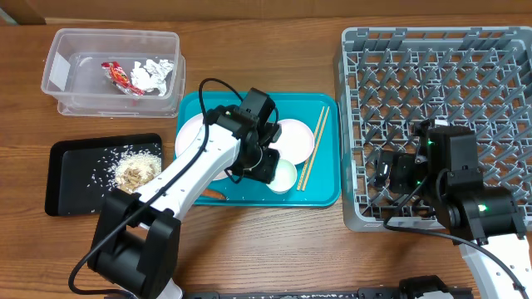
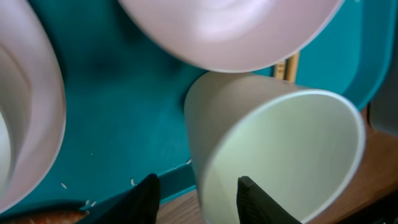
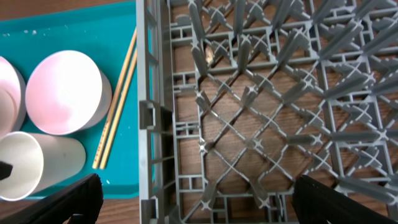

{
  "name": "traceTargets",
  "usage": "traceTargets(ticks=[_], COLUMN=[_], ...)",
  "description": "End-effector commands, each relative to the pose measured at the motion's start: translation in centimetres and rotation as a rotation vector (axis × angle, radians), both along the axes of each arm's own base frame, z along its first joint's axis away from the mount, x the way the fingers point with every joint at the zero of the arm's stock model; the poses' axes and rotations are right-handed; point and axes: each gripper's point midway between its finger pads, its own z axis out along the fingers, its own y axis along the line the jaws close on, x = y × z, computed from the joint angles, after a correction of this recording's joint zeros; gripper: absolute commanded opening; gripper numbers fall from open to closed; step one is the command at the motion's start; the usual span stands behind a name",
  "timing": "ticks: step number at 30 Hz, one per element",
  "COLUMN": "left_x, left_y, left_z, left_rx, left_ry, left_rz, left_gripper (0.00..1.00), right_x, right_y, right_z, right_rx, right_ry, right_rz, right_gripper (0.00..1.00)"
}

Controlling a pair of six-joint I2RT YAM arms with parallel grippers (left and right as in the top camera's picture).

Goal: Sort waste into correct bins and load items into the dishwasher
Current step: 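Grasp the white cup with left gripper and lift it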

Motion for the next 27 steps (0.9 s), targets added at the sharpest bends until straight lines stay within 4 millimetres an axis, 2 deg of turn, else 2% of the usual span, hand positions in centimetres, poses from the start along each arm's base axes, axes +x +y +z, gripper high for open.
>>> traceTargets(ticks=[1, 3, 6, 9, 12, 15, 18, 19, 22, 24, 25, 27], left_x=[-0.4, -0.3, 0.3, 1.1, 2.4, 3.9, 5.6, 6.0, 6.5, 6.4, 6.3, 6.2], left_y=[0.5, 0.3, 0.2, 0.3, 0.9, 1.0, 0.7, 0.7, 0.7, 0.6, 0.6, 0.5], left_z=[-0.5, -0.4, 0.1, 1.6, 4.4, 7.9, 11.9, 13.4, 16.9, 18.5, 18.8, 18.9], left_rx=[0.020, 0.007, -0.008, -0.050, -0.149, -0.341, -0.631, -0.741, -0.982, -1.081, -1.100, -1.107], left_ry=[0.002, -0.003, -0.013, -0.004, 0.017, 0.026, 0.030, 0.034, 0.052, 0.068, 0.071, 0.075], left_rz=[0.018, 0.018, 0.032, 0.058, 0.086, 0.099, 0.125, 0.127, 0.108, 0.088, 0.082, 0.079], left_gripper=[0.19, 0.04, 0.04, 0.04, 0.04, 0.04, 0.04, 0.04, 0.04, 0.04, 0.04, 0.04], right_x=[0.5, 0.5, 0.5, 0.5, 0.6, 0.9, 2.3, 2.9, 5.0, 5.8, 5.7, 4.9], right_y=[-0.1, -0.2, -0.2, -0.5, -3.0, -5.7, -5.3, -4.7, -0.5, 4.3, 6.9, 10.9], right_z=[1.2, 1.2, 1.2, 1.2, 1.4, 2.1, 3.1, 3.2, 3.7, 4.3, 4.9, 6.5], right_rx=[0.000, 0.000, -0.001, -0.016, -0.117, -0.183, -0.157, -0.135, 0.008, 0.159, 0.247, 0.411], right_ry=[-0.034, -0.034, -0.034, -0.036, -0.049, -0.093, -0.157, -0.173, -0.215, -0.243, -0.262, -0.299], right_rz=[-0.008, -0.008, -0.009, -0.019, -0.128, -0.307, -0.302, -0.274, -0.073, 0.181, 0.326, 0.552], right_gripper=[1.00, 1.00, 1.00, 1.00, 1.00, 1.00, 1.00, 1.00, 1.00, 1.00, 1.00, 1.00])
